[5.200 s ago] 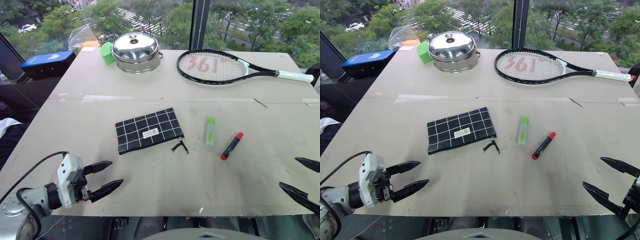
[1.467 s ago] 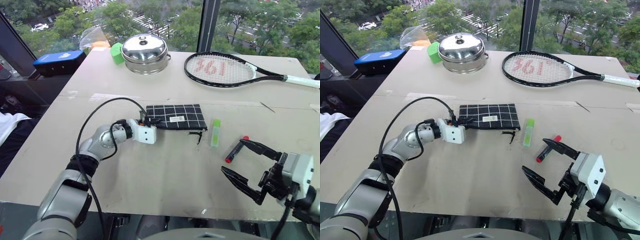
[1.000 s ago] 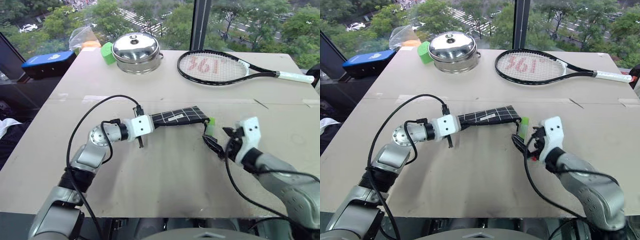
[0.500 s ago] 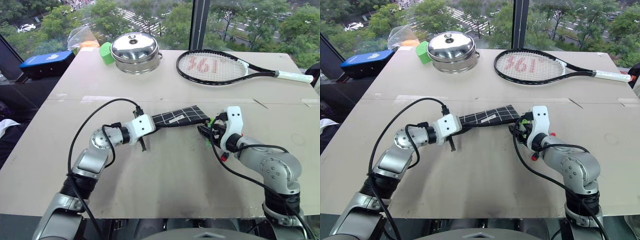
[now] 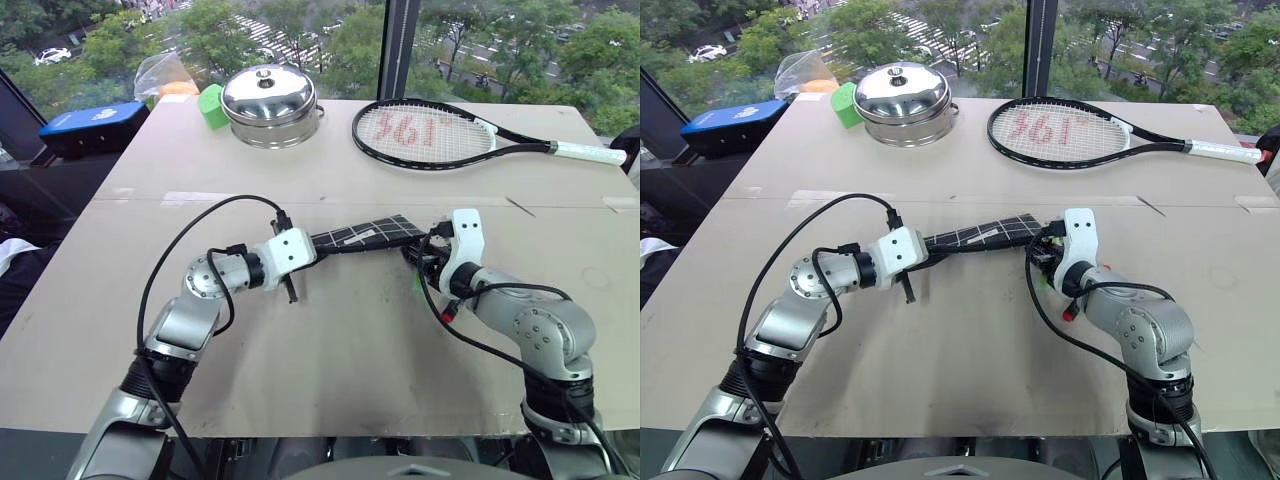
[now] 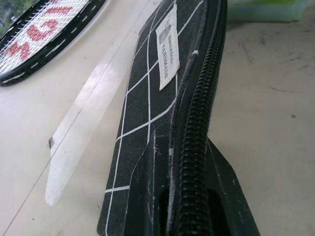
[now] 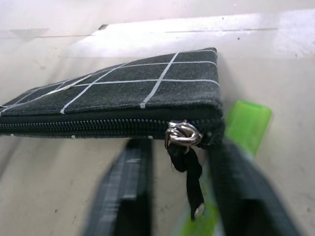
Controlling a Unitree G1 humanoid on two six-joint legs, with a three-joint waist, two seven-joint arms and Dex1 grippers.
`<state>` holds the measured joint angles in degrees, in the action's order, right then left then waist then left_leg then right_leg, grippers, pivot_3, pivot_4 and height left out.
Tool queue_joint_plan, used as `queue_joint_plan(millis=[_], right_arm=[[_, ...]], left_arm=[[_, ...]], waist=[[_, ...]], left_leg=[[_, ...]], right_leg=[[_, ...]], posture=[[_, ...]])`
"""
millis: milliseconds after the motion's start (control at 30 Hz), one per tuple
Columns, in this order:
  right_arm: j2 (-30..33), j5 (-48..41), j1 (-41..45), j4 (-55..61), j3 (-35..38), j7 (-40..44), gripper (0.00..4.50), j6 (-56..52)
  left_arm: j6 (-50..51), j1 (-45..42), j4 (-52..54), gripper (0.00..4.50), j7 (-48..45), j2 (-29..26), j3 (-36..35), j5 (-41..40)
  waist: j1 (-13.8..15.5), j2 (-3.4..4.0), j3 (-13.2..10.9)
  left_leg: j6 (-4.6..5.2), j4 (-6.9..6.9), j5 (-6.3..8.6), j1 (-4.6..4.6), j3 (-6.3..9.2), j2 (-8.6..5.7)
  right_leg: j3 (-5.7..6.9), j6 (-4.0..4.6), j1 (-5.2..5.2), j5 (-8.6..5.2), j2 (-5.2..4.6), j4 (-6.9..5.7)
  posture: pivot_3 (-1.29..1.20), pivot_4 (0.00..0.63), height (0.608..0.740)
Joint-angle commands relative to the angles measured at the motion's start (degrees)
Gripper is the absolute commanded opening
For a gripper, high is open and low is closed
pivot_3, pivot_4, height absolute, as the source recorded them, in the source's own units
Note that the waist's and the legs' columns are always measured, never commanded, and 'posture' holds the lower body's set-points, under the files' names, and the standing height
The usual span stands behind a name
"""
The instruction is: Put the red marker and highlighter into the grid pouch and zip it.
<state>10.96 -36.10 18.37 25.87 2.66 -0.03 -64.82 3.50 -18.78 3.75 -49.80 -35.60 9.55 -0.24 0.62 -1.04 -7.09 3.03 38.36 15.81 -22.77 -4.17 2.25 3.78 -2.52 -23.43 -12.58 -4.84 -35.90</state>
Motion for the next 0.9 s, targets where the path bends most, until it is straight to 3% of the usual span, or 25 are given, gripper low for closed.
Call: queue_joint_plan(millis=[33,900], right_arm=[[0.6,0.4,1.0,1.1,0.1,1.9,0.03,1.2],[0.5,0.4,8.7,-1.0,-10.7,12.2,0.03,-2.4]], left_arm=[[0.0,-0.2,2.9,0.00,0.1,0.0,-1.0,-1.1],[3.9,-2.5,4.8,0.00,3.4,4.4,1.9,1.8]], waist=[[0.0,0.00,0.0],[0.0,0.05,0.0]], left_leg=[[0.00,0.00,0.00,0.00,0.00,0.00],[0.00,0.00,0.00,-0.01,0.00,-0.02]], right_leg=[[0.00,0.00,0.00,0.00,0.00,0.00],[0.00,0.00,-0.01,0.00,0.00,0.01]], posture=[[0.00,0.150,0.740],[0.00,0.150,0.740]])
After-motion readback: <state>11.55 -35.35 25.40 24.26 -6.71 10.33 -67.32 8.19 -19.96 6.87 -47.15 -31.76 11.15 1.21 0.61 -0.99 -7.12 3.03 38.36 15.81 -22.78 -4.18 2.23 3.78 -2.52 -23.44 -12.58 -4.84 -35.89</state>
